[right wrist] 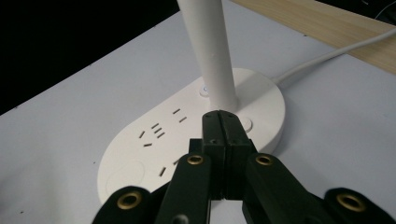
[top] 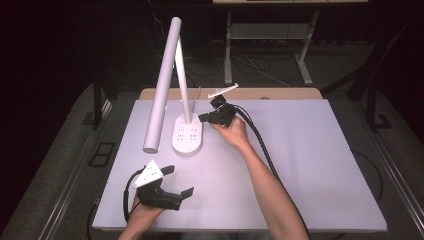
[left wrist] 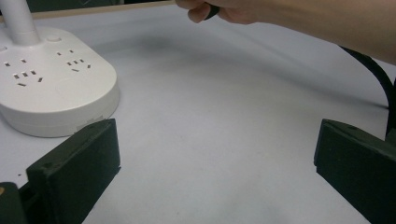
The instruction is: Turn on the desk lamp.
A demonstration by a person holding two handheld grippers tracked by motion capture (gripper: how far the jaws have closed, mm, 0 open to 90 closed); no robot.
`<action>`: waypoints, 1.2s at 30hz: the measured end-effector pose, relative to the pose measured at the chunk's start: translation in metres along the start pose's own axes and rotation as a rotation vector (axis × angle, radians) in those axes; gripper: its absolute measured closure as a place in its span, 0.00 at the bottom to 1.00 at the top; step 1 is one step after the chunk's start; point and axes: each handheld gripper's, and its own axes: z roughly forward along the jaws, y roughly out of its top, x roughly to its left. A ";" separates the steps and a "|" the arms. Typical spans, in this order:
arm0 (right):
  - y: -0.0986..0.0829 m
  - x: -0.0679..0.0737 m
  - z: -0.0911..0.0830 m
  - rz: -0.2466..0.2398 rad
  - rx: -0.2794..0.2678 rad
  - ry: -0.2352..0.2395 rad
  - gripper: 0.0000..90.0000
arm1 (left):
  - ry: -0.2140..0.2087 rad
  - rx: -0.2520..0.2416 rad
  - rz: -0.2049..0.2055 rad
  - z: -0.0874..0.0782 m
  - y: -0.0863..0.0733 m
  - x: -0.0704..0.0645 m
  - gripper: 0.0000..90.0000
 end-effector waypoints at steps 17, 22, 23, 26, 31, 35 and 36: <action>-0.031 0.002 -0.068 -0.008 -0.016 -0.035 0.99 | 0.007 0.008 0.006 0.002 0.000 0.000 0.00; -0.044 0.001 -0.088 -0.003 -0.026 -0.043 0.99 | 0.006 0.013 0.006 0.003 0.000 -0.001 0.00; -0.050 0.002 -0.100 0.004 -0.034 -0.042 0.99 | 0.004 0.013 0.008 0.003 0.000 -0.001 0.00; -0.060 0.003 -0.117 0.018 -0.055 -0.036 0.96 | 0.005 0.012 0.006 0.004 0.000 -0.002 0.00; -0.082 0.006 -0.142 0.037 -0.077 -0.033 0.86 | 0.009 0.009 0.006 0.002 0.000 -0.002 0.00; -0.097 0.011 -0.159 0.061 -0.091 -0.046 0.69 | 0.005 0.010 0.010 0.003 0.000 -0.002 0.00; -0.101 0.012 -0.163 0.065 -0.096 -0.046 0.65 | 0.005 0.008 0.008 0.003 0.000 -0.003 0.00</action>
